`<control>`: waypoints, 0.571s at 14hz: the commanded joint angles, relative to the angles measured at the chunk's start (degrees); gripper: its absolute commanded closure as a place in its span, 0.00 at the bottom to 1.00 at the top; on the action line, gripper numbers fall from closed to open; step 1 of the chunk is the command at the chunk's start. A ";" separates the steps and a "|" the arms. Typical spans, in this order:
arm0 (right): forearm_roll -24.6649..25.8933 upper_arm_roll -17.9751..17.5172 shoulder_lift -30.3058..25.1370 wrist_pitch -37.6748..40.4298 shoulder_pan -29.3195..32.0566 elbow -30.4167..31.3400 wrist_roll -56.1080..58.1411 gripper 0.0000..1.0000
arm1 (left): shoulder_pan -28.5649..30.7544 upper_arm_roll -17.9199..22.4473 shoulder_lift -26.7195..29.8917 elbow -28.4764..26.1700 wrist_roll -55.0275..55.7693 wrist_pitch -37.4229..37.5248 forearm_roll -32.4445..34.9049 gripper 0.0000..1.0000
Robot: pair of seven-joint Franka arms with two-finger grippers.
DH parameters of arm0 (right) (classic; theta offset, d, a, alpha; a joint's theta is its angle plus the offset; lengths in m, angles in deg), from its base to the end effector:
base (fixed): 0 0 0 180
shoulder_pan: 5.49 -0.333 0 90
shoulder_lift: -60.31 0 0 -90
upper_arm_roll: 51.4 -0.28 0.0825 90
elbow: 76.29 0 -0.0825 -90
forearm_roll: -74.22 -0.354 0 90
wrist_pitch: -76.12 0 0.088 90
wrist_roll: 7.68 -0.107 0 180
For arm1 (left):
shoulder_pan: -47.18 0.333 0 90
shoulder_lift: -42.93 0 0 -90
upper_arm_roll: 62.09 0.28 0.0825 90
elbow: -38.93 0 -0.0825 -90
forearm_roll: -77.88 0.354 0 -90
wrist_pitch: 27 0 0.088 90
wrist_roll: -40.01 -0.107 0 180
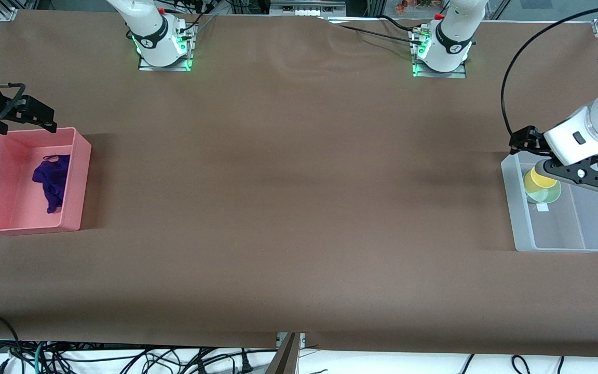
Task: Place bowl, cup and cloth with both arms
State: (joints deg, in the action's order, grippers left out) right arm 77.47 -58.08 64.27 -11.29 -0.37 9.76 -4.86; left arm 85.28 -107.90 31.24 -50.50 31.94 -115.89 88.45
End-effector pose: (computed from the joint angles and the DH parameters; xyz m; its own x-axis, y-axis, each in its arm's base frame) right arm 0.5386 0.0063 0.5786 0.9962 0.0738 -0.0472 0.0760 -0.9960 0.0464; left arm 0.5559 -0.0227 0.5109 0.9481 -0.2781 -0.1544 -0.2837 -0.9588 -0.0155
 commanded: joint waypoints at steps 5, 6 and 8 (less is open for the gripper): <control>0.08 -0.26 0.44 -0.48 0.06 -0.44 -0.01 0.00 | -27.78 32.60 7.82 -2.93 0.68 0.21 -10.03 0.00; 0.17 -0.18 0.44 -0.48 0.06 -0.53 -0.01 0.01 | -29.82 35.07 9.83 -4.51 2.43 -0.66 -11.26 0.00; 0.09 -0.18 0.44 -0.48 0.15 -0.62 -0.01 0.00 | -33.60 38.76 15.61 -12.91 7.87 -7.13 -13.11 0.00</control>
State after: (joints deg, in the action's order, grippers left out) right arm 77.47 -58.10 64.56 -11.52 -0.37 9.75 -4.86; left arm 55.34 -73.05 39.42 -54.16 35.54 -117.54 77.61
